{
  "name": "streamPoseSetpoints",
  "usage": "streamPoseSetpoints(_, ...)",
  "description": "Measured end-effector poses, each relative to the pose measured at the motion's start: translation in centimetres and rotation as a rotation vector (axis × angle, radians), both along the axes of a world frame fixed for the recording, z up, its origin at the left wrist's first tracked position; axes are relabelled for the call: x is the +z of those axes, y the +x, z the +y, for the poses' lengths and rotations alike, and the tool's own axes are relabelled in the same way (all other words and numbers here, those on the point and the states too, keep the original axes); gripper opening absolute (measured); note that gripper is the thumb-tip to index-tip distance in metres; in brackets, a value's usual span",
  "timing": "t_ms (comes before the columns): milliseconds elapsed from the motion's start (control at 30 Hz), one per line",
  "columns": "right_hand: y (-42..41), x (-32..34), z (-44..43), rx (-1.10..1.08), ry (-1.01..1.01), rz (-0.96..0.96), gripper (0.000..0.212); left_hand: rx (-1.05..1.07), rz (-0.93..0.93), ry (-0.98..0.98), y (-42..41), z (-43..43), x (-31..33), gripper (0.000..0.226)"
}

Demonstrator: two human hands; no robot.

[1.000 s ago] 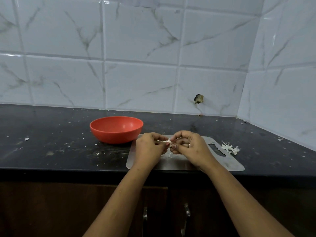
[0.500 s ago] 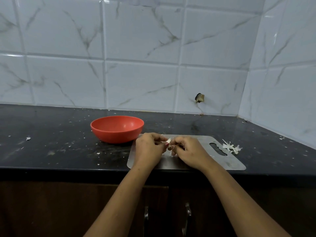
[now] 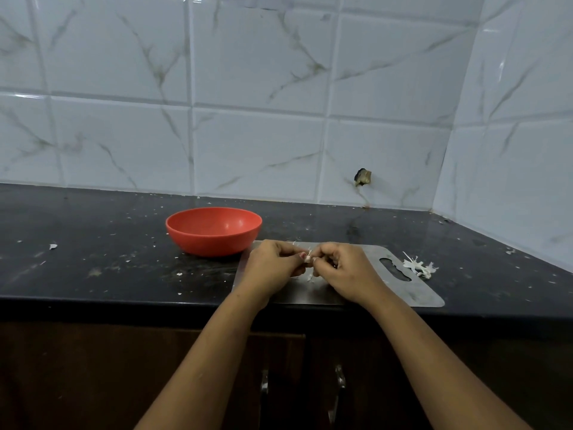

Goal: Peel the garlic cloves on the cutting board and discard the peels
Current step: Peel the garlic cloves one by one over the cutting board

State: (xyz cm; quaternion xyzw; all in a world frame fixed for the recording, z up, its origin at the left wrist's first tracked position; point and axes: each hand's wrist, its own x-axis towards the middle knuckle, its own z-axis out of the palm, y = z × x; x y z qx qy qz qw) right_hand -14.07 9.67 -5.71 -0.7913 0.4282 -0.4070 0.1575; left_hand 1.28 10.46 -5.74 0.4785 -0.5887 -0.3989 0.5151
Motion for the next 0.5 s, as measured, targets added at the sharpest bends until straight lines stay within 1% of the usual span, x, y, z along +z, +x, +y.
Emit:
streamPoseSetpoints(133, 0.03, 0.02, -0.15, 0.001, 0.009, -0.067, 0.023, -0.121, 0.025, 0.022, 0.15, 0.40, 0.35, 0.016)
streamPoseSetpoints(233, -0.04, 0.13, 0.05, 0.034, 0.024, -0.090, 0.019, -0.065, -0.026, -0.012, 0.13, 0.15, 0.08, 0.017)
streamPoseSetpoints(300, -0.04, 0.22, 0.18, 0.039, 0.038, -0.101, 0.020, -0.027, -0.008, -0.010, 0.06, -0.10, -0.10, 0.016)
streamPoseSetpoints(400, -0.02, 0.33, 0.30, 0.025, 0.074, -0.143, 0.024, 0.034, 0.089, 0.006, 0.06, -0.31, -0.17, 0.012)
streamPoseSetpoints(500, -0.17, 0.46, 0.35, -0.011, 0.098, -0.263, 0.026, 0.099, 0.258, 0.016, 0.35, -0.35, -0.03, 0.006)
